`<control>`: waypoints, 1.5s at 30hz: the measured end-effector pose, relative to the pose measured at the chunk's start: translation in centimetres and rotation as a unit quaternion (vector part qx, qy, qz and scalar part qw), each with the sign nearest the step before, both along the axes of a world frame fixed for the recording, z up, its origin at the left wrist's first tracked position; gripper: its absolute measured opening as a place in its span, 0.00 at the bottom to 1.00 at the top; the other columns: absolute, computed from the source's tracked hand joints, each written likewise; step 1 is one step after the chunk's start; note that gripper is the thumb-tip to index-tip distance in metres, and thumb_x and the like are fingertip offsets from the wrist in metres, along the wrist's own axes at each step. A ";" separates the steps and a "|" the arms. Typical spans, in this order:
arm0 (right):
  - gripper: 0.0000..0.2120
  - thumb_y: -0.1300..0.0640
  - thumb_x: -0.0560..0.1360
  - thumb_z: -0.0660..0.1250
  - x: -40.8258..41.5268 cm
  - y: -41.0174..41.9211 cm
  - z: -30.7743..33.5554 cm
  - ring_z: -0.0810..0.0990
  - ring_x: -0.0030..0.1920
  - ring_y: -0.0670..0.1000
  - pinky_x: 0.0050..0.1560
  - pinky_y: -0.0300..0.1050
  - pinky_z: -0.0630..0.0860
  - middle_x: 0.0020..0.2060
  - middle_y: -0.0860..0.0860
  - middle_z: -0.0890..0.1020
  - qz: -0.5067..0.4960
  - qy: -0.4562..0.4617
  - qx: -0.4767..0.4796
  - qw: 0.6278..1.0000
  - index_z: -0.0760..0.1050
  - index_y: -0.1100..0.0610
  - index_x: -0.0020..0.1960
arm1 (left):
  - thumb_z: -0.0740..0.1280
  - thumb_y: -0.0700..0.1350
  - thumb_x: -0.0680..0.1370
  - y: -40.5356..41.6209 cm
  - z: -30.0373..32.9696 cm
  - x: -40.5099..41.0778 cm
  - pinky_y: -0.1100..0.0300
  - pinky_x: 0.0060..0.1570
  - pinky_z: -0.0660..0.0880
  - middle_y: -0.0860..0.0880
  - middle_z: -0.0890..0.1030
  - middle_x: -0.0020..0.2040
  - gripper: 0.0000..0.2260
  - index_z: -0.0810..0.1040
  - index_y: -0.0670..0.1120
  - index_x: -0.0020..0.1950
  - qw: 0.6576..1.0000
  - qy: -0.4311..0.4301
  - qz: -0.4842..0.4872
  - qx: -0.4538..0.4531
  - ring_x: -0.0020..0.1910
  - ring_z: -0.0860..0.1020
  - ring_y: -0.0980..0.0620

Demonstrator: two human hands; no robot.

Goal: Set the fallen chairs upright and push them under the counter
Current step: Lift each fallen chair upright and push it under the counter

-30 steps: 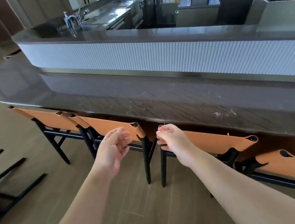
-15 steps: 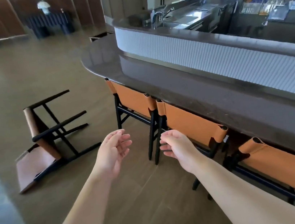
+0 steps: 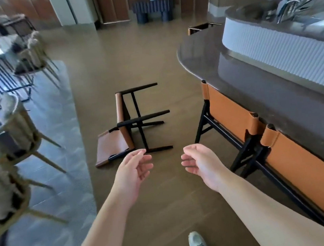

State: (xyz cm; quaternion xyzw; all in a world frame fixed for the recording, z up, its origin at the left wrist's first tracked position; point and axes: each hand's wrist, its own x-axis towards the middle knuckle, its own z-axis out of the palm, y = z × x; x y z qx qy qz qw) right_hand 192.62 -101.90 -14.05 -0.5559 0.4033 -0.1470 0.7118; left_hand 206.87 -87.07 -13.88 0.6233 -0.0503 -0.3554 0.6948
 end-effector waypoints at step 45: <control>0.08 0.56 0.81 0.64 67.1 0.5 -1.1 0.81 0.44 0.52 0.42 0.44 0.78 0.45 0.55 0.82 0.203 0.042 -0.004 0.978 0.78 0.59 0.55 | 0.64 0.44 0.82 6.8 -2.8 63.0 0.55 0.46 0.73 0.46 0.83 0.48 0.06 0.79 0.46 0.57 0.987 0.027 0.155 -0.004 0.45 0.79 0.48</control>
